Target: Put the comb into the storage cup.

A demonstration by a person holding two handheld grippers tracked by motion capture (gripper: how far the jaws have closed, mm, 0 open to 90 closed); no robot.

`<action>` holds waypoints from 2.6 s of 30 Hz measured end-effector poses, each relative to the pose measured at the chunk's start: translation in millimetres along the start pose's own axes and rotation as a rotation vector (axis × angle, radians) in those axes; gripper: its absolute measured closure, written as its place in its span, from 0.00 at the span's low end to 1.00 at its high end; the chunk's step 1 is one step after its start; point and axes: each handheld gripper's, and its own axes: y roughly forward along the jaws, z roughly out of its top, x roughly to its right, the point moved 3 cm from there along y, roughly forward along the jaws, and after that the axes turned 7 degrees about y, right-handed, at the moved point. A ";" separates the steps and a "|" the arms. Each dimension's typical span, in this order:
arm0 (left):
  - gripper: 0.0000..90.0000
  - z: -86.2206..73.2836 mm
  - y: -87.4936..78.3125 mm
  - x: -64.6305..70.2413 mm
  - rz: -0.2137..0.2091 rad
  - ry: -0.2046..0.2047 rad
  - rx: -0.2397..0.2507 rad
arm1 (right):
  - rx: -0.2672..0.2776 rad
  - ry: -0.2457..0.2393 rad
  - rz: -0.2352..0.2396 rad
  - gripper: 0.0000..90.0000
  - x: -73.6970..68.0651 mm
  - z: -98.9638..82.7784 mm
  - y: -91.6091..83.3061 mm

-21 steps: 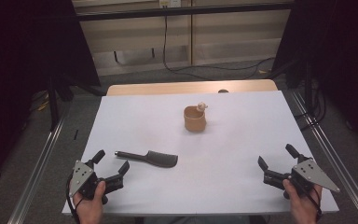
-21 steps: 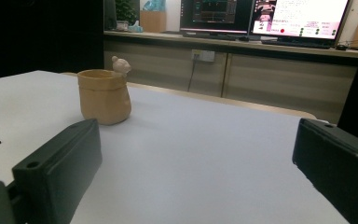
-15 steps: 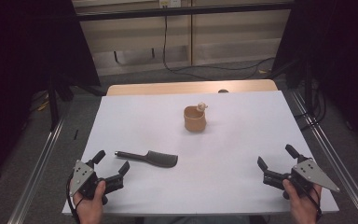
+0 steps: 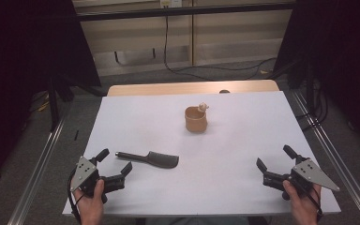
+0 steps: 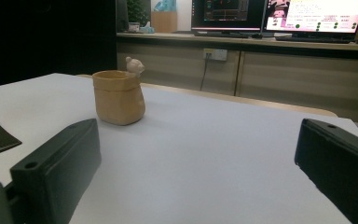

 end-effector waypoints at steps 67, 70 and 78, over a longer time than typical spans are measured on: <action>0.05 39.9 88.9 -36.1 -0.004 0.086 0.073 | -0.011 -0.001 0.015 0.00 -4.6 -1.5 4.3; 0.06 38.7 94.0 -36.3 0.009 0.104 0.071 | -0.010 -0.004 0.015 0.00 -5.1 -1.3 3.6; 0.22 26.0 90.8 -42.3 0.015 0.095 0.056 | -0.012 -0.005 0.016 0.00 -4.8 -1.5 3.1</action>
